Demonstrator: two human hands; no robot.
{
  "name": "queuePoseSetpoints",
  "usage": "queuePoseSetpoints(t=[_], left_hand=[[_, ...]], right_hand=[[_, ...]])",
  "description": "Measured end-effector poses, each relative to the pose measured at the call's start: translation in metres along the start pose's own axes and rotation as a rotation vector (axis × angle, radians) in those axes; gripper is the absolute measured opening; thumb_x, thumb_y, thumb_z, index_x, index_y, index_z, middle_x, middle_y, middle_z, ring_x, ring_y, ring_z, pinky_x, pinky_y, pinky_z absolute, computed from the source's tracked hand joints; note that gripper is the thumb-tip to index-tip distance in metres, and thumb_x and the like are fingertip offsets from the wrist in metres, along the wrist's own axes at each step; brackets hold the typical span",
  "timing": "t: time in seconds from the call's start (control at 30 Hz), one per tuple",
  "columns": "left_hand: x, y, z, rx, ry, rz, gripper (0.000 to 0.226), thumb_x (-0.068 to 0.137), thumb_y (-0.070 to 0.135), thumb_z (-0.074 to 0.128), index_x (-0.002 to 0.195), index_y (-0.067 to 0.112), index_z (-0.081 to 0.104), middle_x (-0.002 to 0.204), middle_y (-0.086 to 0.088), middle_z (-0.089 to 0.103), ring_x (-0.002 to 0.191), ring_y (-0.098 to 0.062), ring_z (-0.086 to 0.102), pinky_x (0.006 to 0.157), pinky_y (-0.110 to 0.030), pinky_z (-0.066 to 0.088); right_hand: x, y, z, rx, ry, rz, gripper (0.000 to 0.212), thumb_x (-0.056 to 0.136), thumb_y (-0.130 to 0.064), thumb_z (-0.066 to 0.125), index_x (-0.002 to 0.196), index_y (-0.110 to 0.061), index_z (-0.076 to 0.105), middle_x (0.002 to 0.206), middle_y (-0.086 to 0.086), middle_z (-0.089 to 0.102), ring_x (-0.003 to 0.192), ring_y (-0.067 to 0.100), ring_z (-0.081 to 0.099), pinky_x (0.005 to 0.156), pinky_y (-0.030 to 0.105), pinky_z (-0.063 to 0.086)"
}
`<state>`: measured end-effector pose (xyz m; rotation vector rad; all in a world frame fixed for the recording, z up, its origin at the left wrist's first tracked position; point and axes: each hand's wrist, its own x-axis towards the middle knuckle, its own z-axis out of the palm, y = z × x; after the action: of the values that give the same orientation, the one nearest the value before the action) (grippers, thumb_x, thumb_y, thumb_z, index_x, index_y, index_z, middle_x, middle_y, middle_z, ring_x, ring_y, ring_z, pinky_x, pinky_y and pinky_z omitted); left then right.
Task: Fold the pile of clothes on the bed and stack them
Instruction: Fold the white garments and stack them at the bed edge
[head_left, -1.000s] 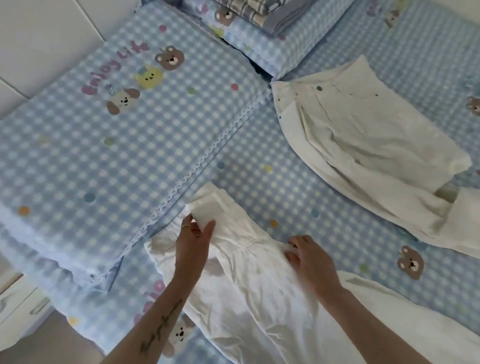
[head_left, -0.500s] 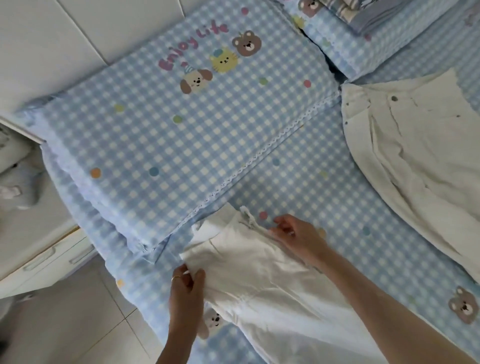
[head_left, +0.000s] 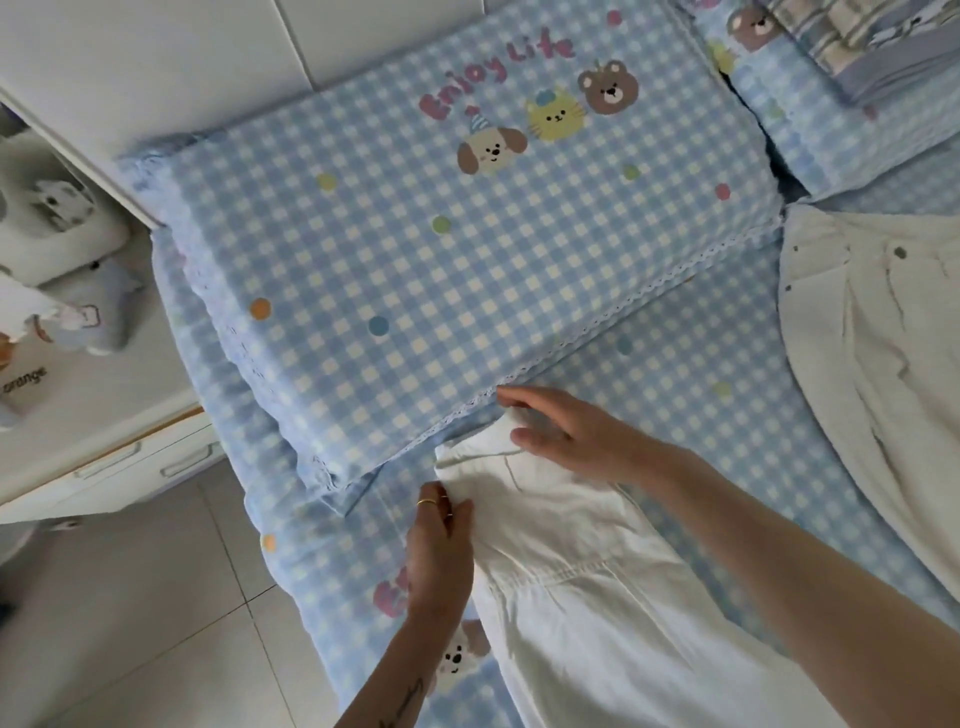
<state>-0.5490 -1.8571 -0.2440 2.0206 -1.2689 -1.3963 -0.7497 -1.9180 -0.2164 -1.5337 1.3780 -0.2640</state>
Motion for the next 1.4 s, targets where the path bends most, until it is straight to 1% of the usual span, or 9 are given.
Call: queuePoseSetpoints(t=[0.2,0.37,0.63,0.7,0.83,0.97,1.1,1.23,1.4], left_hand=[[0.007,-0.009,0.003,0.014,-0.031,0.026,0.004,0.093,0.015,0.054,0.09,0.014,0.052,0.079,-0.004,0.066,0.074,-0.016,0.06,0.061,-0.012,0.04],[0.005,-0.016,0.006,-0.012,0.017,0.049,0.009,0.091,0.013,0.056,0.085,0.017,0.051,0.072,0.0,0.063,0.066,-0.006,0.058,0.059,-0.015,0.04],[0.003,-0.02,0.01,-0.043,0.08,0.028,0.018,0.091,0.012,0.055,0.078,0.023,0.048,0.063,0.007,0.059,0.059,0.004,0.052,0.058,-0.007,0.038],[0.002,-0.021,0.012,-0.06,0.087,0.031,0.02,0.091,0.01,0.056,0.077,0.022,0.048,0.057,0.012,0.056,0.055,0.004,0.05,0.054,-0.008,0.038],[0.007,-0.022,0.015,-0.024,0.108,0.02,0.017,0.092,0.014,0.056,0.078,0.021,0.049,0.064,0.01,0.062,0.058,0.002,0.053,0.055,-0.012,0.039],[0.016,-0.017,0.02,0.066,0.107,0.048,0.002,0.089,0.013,0.06,0.089,0.013,0.058,0.08,0.006,0.062,0.071,-0.008,0.058,0.058,-0.017,0.036],[0.017,-0.016,0.022,0.038,0.07,0.08,0.012,0.087,0.018,0.064,0.083,0.022,0.054,0.081,0.001,0.05,0.067,-0.004,0.053,0.062,-0.007,0.036],[0.026,-0.007,0.023,-0.154,-0.092,0.01,0.016,0.082,0.03,0.062,0.071,0.024,0.052,0.068,0.004,0.056,0.063,-0.014,0.051,0.062,-0.039,0.042],[0.024,-0.002,0.032,-0.056,0.103,0.03,0.035,0.085,0.022,0.065,0.062,0.018,0.039,0.051,0.01,0.037,0.047,-0.004,0.032,0.048,-0.019,0.03]], right_hand=[[0.033,0.006,-0.025,-0.443,-0.304,-0.098,0.032,0.08,-0.057,0.062,0.088,-0.029,0.051,0.098,-0.013,0.047,0.102,0.013,0.039,0.095,0.029,0.035],[0.04,0.013,-0.042,-0.269,-0.383,-0.032,0.035,0.07,-0.063,0.067,0.094,-0.038,0.057,0.129,-0.018,0.046,0.123,0.005,0.039,0.102,0.028,0.032],[0.05,0.02,-0.06,-0.57,-0.643,-0.024,0.057,0.064,-0.074,0.064,0.104,-0.033,0.058,0.11,-0.018,0.046,0.108,0.01,0.041,0.099,0.033,0.036],[0.054,0.022,-0.066,-0.613,-0.671,-0.055,0.041,0.069,-0.066,0.066,0.099,-0.037,0.061,0.107,-0.022,0.048,0.105,0.008,0.042,0.096,0.03,0.036],[0.066,0.023,-0.083,-0.417,-0.472,-0.006,0.025,0.08,-0.054,0.064,0.066,-0.037,0.055,0.063,-0.019,0.051,0.061,-0.003,0.046,0.058,0.017,0.037],[0.052,0.048,-0.045,-0.373,-0.021,0.051,0.02,0.092,-0.032,0.057,0.097,-0.012,0.059,0.104,0.004,0.057,0.096,0.019,0.056,0.082,0.031,0.042],[0.015,0.059,-0.02,-0.002,0.228,0.265,0.071,0.079,-0.059,0.062,0.135,-0.023,0.038,0.123,-0.006,0.048,0.107,0.012,0.053,0.09,0.028,0.044],[-0.006,0.076,-0.002,0.226,0.146,0.459,0.08,0.06,-0.052,0.081,0.122,-0.02,0.042,0.103,-0.012,0.061,0.093,0.008,0.06,0.071,0.02,0.047],[-0.008,0.078,0.009,0.274,0.371,0.404,0.059,0.061,-0.043,0.084,0.108,-0.028,0.051,0.094,-0.012,0.064,0.088,0.012,0.061,0.069,0.022,0.047]])
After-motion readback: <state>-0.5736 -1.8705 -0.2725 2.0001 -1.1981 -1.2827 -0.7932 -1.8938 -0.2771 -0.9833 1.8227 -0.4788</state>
